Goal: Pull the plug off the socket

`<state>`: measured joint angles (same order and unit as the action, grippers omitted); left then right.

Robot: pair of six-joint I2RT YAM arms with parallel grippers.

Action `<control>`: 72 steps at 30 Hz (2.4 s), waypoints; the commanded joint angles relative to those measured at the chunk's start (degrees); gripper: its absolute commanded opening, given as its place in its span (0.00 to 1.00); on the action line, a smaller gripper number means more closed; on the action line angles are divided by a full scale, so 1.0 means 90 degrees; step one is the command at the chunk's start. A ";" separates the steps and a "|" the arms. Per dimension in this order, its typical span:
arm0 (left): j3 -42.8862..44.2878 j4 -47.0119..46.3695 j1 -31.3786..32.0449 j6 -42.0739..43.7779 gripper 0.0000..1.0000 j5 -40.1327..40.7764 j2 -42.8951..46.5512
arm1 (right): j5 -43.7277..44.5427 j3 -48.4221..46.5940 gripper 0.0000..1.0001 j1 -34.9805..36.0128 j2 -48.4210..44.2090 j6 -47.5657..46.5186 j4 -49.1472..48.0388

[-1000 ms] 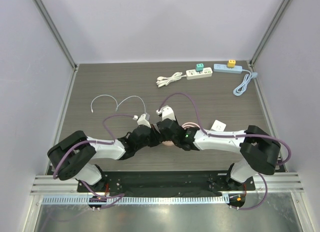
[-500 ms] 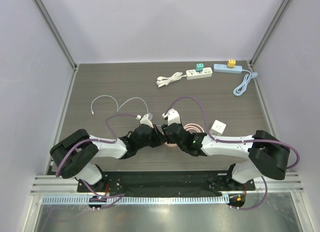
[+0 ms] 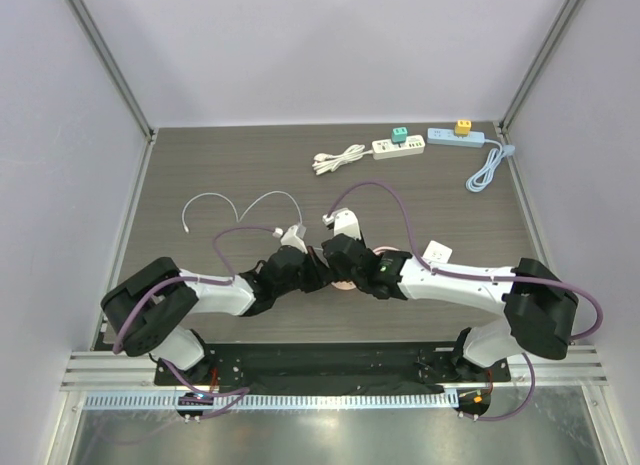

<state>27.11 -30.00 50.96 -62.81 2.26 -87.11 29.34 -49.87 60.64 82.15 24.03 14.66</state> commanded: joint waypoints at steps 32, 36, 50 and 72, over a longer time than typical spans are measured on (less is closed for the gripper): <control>-0.0640 0.1565 -0.0154 -0.0043 0.00 0.0950 0.0207 | -0.0106 0.0590 0.01 0.0879 -0.0553 -0.0064 -0.3318; -0.0532 0.1692 -0.0154 -0.0043 0.00 0.0959 0.0129 | -0.0106 0.0463 0.01 0.0879 -0.0836 0.0239 -0.3006; -0.0571 0.1528 -0.0154 0.0025 0.00 0.0882 0.0177 | 0.0245 0.0463 0.01 0.0869 -0.1335 0.0396 -0.2245; -0.1831 -0.1032 -0.0145 0.0670 0.00 -0.0046 0.0948 | -0.2856 -0.0670 0.01 -0.4420 -0.1540 0.0748 0.1709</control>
<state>12.16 -41.28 49.78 -59.31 2.11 -78.13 13.21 -52.53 25.56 67.44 31.33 22.96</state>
